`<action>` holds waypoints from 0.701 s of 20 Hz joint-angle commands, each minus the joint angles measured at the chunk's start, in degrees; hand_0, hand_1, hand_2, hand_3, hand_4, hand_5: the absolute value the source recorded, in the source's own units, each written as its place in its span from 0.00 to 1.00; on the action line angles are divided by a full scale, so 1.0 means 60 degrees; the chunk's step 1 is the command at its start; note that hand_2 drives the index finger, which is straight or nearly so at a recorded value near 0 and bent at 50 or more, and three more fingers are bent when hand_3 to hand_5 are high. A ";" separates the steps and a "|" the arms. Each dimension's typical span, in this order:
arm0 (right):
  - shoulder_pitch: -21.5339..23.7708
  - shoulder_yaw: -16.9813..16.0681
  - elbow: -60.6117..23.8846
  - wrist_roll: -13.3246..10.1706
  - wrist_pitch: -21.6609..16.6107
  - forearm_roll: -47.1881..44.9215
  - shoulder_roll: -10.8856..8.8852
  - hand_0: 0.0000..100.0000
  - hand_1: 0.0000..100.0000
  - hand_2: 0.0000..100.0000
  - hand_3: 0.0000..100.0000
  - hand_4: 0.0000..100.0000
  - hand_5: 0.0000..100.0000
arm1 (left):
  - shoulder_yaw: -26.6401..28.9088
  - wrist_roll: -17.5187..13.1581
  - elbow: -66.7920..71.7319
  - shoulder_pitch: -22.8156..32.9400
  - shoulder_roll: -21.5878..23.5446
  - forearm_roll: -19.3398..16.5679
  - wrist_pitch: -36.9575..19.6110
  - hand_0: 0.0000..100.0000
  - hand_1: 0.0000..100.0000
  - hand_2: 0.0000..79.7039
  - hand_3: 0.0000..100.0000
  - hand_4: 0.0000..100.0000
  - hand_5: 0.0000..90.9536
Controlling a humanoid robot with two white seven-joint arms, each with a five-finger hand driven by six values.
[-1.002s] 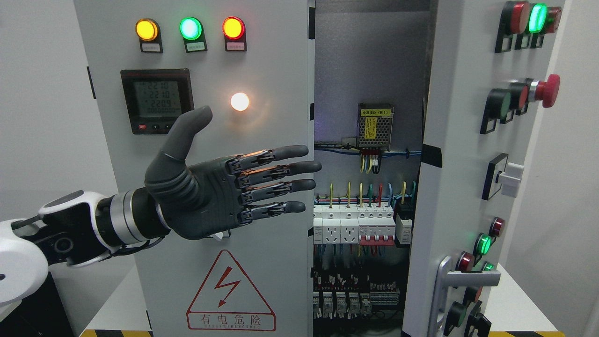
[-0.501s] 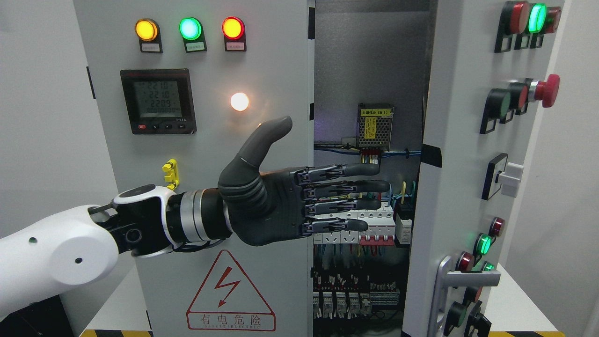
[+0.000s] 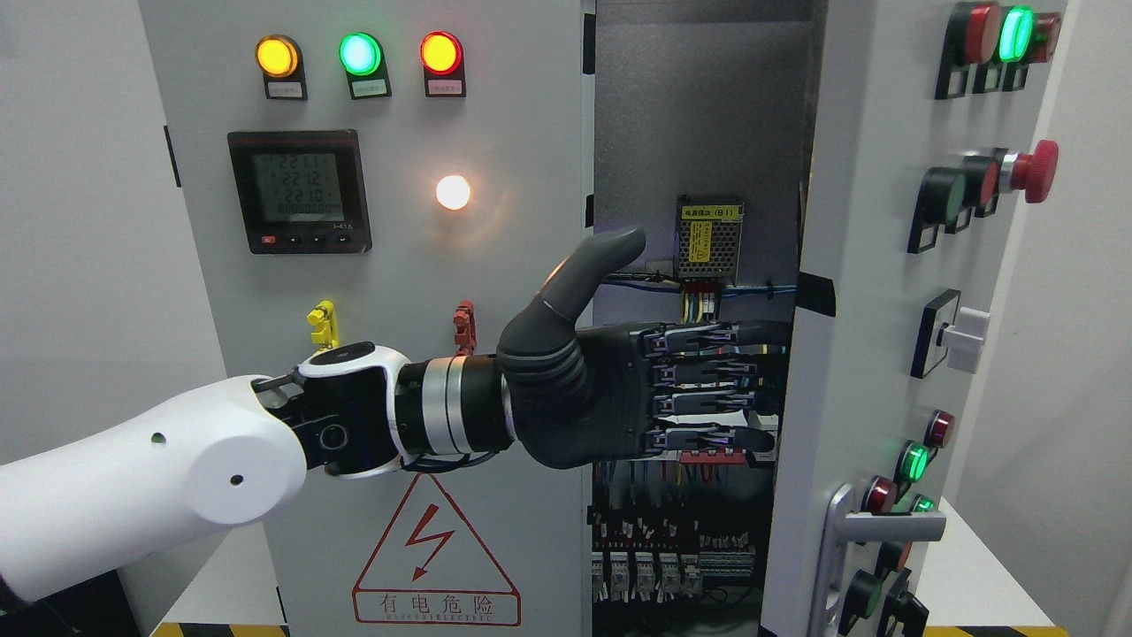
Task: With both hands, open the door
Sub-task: 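Insert the left hand fingers into the gap behind the door edge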
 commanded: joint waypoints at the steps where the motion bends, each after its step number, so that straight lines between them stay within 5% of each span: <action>1: 0.0000 0.0000 0.0000 -0.0002 0.0000 0.0059 0.0007 0.38 0.00 0.00 0.00 0.00 0.00 | 0.0128 0.0175 0.0457 0.0002 -0.1146 -0.0101 0.0005 0.00 0.00 0.00 0.00 0.00 0.00; 14: 0.0000 0.0000 0.0000 -0.0002 0.0000 0.0059 0.0006 0.38 0.00 0.00 0.00 0.00 0.00 | 0.0391 0.0849 0.0413 0.0119 -0.1747 -0.0569 0.0005 0.00 0.00 0.00 0.00 0.00 0.00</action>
